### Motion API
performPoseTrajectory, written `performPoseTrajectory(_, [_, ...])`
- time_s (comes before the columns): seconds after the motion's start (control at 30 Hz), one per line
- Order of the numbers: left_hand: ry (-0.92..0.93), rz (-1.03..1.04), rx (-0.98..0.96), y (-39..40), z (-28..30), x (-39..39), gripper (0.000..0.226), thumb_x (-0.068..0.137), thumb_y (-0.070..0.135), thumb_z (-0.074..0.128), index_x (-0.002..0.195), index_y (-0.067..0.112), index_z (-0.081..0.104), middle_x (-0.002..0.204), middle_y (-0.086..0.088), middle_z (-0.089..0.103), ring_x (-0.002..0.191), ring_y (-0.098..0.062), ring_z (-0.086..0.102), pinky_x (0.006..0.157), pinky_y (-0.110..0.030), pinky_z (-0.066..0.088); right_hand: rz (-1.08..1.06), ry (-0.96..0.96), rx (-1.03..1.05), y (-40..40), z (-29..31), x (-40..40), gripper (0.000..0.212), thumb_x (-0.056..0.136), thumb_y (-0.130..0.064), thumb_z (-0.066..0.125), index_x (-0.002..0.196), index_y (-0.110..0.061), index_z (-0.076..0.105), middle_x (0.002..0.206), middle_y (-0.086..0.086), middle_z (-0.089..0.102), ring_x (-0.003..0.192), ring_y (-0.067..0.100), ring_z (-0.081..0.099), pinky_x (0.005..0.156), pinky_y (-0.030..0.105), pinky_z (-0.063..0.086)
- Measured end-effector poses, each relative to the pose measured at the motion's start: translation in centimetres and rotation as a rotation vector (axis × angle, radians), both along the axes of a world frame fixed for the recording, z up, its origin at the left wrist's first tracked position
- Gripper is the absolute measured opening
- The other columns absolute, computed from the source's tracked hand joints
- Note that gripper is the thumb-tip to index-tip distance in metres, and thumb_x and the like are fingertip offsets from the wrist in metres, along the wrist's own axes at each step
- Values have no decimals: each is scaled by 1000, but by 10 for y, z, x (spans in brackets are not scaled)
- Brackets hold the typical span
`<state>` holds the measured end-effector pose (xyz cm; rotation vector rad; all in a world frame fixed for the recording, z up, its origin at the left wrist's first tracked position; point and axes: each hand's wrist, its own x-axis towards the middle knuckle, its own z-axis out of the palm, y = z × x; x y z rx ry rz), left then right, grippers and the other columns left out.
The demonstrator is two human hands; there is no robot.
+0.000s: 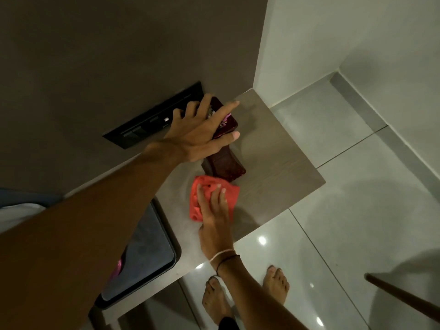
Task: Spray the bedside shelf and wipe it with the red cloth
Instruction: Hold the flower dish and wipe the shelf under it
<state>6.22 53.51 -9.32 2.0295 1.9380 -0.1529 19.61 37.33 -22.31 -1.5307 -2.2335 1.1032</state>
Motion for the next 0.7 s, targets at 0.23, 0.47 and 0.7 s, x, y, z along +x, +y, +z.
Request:
performPoseTrajectory(0.23, [8, 9, 34, -2, -1, 2, 76, 92, 78, 32, 158, 51, 7, 170, -12, 12, 147, -43, 29, 113, -67, 28, -914, 909, -276, -4, 53, 26, 42, 96, -5, 40, 133, -10, 61, 123, -2, 73, 119, 15, 68, 99, 34, 56])
performPoseTrajectory(0.47, [34, 11, 48, -5, 3, 9, 78, 94, 75, 37, 161, 46, 10, 169, -13, 12, 147, -44, 29, 114, -66, 27, -833, 590, -53, 61, 53, -30, 78, 94, 7, 40, 148, -45, 15, 149, 11, 48, 116, 21, 63, 91, 23, 54])
performPoseTrajectory(0.7, [36, 14, 38, -8, 5, 15, 78, 95, 74, 37, 162, 46, 8, 172, -15, 8, 150, -44, 25, 116, -66, 24, -496, 244, -35, 16, 14, -42, 102, 93, 4, 57, 152, -41, -13, 170, 10, 17, 151, 34, 34, 121, 52, 38])
